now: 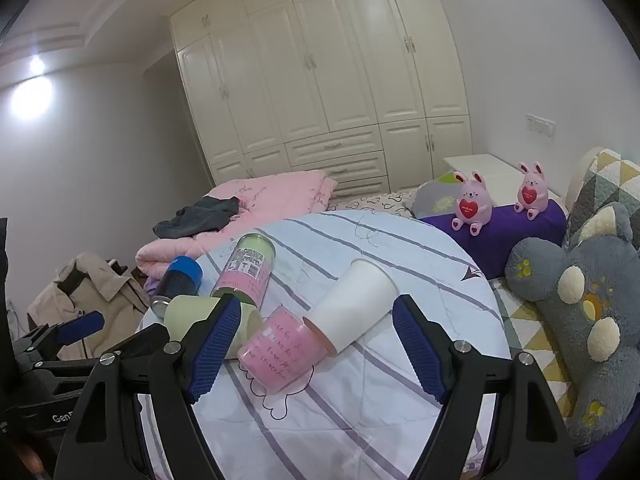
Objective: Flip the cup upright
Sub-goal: 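Move the right tool toward the pink-and-green canister lying on the table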
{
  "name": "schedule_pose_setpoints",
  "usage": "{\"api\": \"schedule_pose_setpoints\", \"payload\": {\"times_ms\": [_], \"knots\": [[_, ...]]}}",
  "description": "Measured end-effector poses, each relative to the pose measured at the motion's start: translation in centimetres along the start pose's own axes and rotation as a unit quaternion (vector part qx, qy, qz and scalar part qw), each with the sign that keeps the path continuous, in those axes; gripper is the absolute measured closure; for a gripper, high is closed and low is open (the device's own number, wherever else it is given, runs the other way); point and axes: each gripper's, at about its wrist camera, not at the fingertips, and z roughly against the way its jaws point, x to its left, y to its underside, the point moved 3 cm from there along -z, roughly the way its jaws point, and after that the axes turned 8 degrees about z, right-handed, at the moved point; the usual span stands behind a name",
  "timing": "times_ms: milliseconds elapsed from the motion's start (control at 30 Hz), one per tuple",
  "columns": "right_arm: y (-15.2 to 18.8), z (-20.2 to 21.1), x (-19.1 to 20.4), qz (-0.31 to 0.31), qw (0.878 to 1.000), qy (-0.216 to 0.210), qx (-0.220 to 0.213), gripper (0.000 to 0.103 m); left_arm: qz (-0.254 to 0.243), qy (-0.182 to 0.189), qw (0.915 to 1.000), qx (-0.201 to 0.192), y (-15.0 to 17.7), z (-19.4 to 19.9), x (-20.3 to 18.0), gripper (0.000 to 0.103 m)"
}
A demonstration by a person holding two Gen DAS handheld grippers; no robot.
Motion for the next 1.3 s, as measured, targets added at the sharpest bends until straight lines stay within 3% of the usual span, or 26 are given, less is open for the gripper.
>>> {"api": "schedule_pose_setpoints", "payload": {"times_ms": [1300], "knots": [[0.1,-0.3,0.4,0.000,1.000,-0.004,0.003,0.023,0.011,0.003,0.9996,0.024,1.2,-0.9,0.4,0.001]]}}
